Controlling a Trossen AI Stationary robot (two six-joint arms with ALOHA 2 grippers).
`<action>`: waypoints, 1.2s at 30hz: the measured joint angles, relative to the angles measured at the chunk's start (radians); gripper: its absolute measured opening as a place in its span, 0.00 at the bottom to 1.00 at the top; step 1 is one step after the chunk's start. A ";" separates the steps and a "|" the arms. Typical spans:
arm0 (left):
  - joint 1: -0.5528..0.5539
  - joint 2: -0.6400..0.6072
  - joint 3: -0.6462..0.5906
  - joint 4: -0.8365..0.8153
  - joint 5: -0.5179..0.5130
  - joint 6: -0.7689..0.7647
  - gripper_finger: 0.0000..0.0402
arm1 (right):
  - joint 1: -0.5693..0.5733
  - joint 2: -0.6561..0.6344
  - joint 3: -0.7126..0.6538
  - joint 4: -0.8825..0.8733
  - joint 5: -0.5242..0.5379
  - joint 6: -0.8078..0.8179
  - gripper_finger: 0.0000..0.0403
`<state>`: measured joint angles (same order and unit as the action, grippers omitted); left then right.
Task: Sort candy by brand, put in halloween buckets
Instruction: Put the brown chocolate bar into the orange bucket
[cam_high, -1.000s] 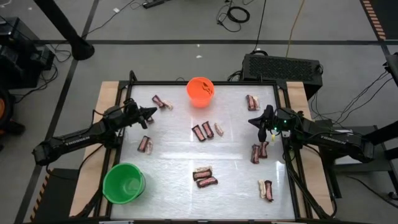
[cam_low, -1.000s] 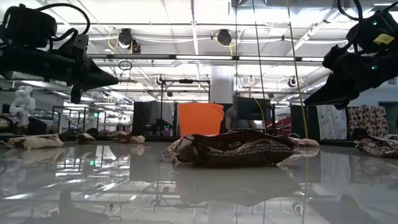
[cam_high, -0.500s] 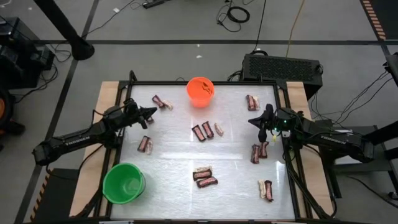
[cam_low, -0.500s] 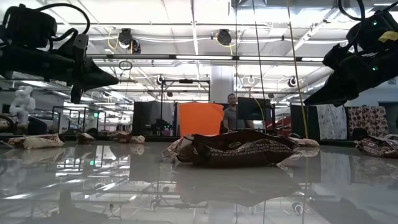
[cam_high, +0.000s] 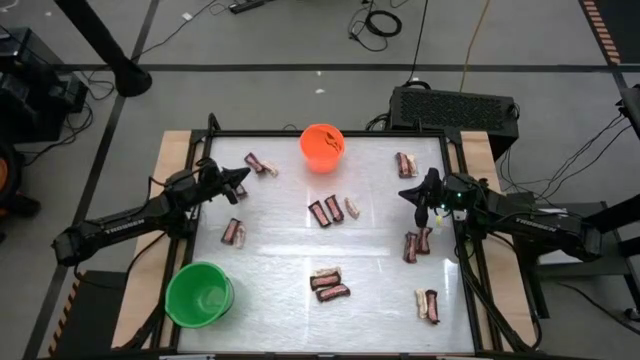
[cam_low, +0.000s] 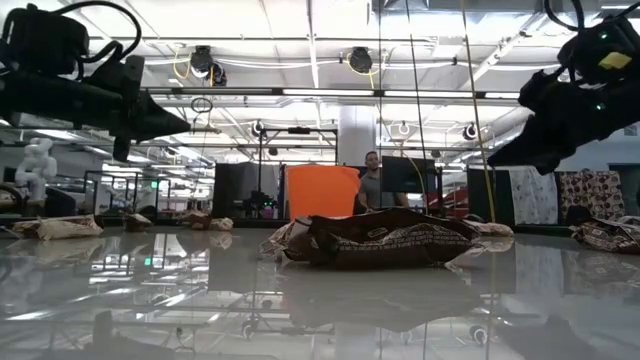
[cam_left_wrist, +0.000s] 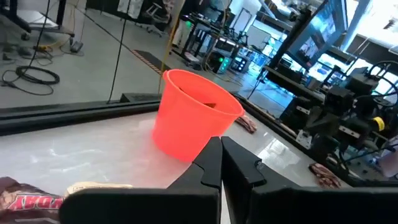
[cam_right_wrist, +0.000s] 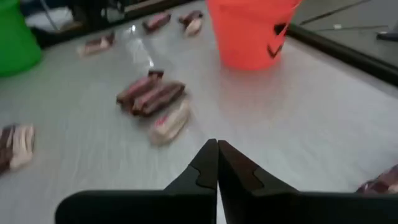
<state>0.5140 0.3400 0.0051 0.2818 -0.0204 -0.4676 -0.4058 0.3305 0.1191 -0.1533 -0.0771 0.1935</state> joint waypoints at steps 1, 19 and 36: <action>0.000 0.000 0.000 0.003 -0.001 0.003 0.01 | 0.000 0.000 0.000 0.034 -0.001 0.001 0.00; -0.081 0.146 0.244 -0.051 0.195 0.333 0.01 | 0.068 0.251 0.000 0.771 -0.132 -0.046 0.00; -0.429 0.677 0.528 -0.086 0.065 0.458 0.01 | 0.257 0.528 0.098 1.043 -0.199 -0.008 0.00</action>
<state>0.0852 1.0173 0.5335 0.1954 0.0442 -0.0095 -0.1490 0.8582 0.2168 0.8901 -0.2764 0.1860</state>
